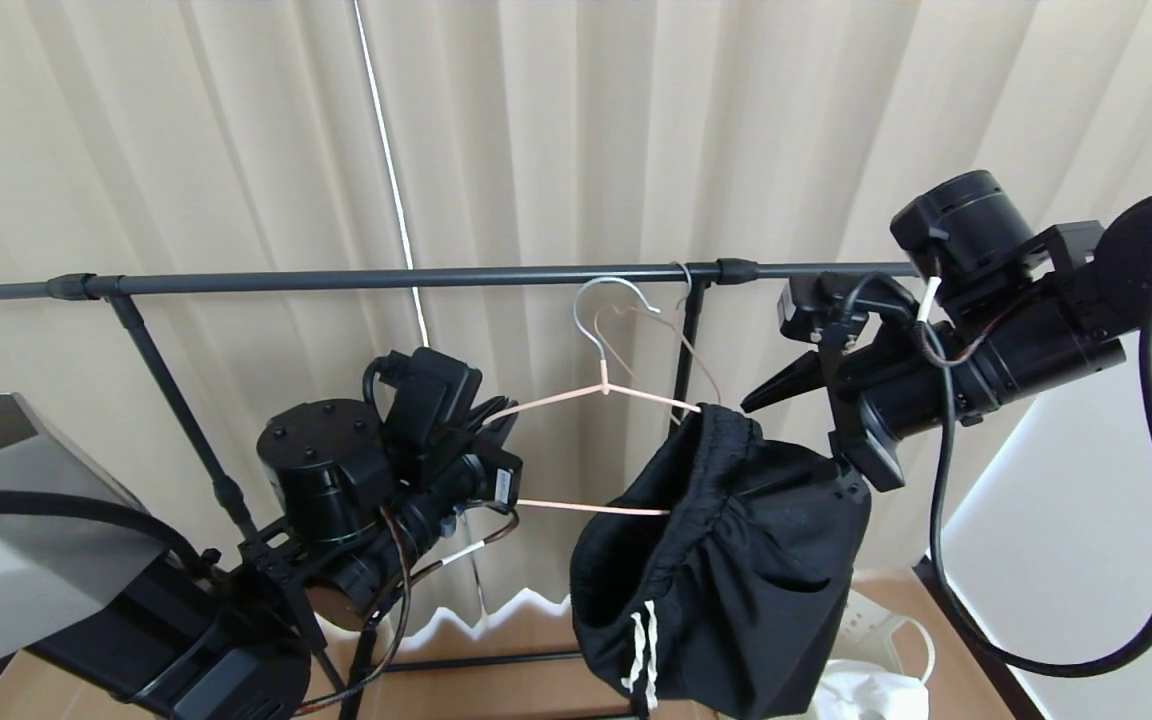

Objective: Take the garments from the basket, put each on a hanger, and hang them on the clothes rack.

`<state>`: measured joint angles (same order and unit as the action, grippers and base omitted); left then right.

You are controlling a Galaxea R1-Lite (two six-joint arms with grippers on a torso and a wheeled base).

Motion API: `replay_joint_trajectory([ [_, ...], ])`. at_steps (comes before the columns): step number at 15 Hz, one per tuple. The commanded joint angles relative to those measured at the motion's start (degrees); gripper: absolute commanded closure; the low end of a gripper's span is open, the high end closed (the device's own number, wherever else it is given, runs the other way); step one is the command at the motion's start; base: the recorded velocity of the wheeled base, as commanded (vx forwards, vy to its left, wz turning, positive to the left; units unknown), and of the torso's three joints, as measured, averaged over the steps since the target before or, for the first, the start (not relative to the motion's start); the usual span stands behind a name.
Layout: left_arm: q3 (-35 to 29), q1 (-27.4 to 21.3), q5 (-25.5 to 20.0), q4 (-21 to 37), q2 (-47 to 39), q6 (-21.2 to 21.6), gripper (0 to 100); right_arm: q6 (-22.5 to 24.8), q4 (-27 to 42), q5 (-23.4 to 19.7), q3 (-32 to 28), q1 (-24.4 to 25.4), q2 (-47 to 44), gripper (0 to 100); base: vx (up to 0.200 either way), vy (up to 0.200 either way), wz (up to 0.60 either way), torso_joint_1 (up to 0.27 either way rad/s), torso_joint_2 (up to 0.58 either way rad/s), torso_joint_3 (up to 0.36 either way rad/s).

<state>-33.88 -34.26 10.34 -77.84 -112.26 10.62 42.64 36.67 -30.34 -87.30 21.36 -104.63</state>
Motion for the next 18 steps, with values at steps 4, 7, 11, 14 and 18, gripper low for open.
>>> replay_joint_trajectory([
  [4, 1.4, -0.2, 0.0, -0.1, 1.7, -0.1, 100, 0.7, 0.3, 0.0, -0.8, -1.7, -1.8, 0, 0.000, 0.000, 0.00, 0.000, 0.00, 0.000],
  [7, 1.3, -0.2, -0.1, -0.1, 1.8, 0.0, 100, 1.7, 0.9, 0.5, -0.9, -2.8, -2.0, 0, 0.000, 0.000, 0.00, 0.000, 0.00, 0.000],
  [11, 1.7, -0.4, -0.1, -0.1, 1.8, -0.2, 100, 1.7, 0.2, 2.1, -2.0, -2.7, -3.2, 0, 0.000, 0.000, 0.00, 0.000, 0.00, 0.000],
  [14, 2.0, -0.4, -0.1, -0.1, 1.8, -0.2, 100, 1.7, 0.4, 2.0, -5.5, -1.8, -5.1, 0, 0.000, 0.000, 0.00, 0.000, 0.00, 0.000],
  [18, 2.2, -0.4, -0.1, -0.2, 2.0, -0.3, 100, 1.6, 0.7, -1.7, -8.1, 0.2, -7.1, 0, 0.000, 0.000, 0.00, 0.000, 0.00, 0.000],
])
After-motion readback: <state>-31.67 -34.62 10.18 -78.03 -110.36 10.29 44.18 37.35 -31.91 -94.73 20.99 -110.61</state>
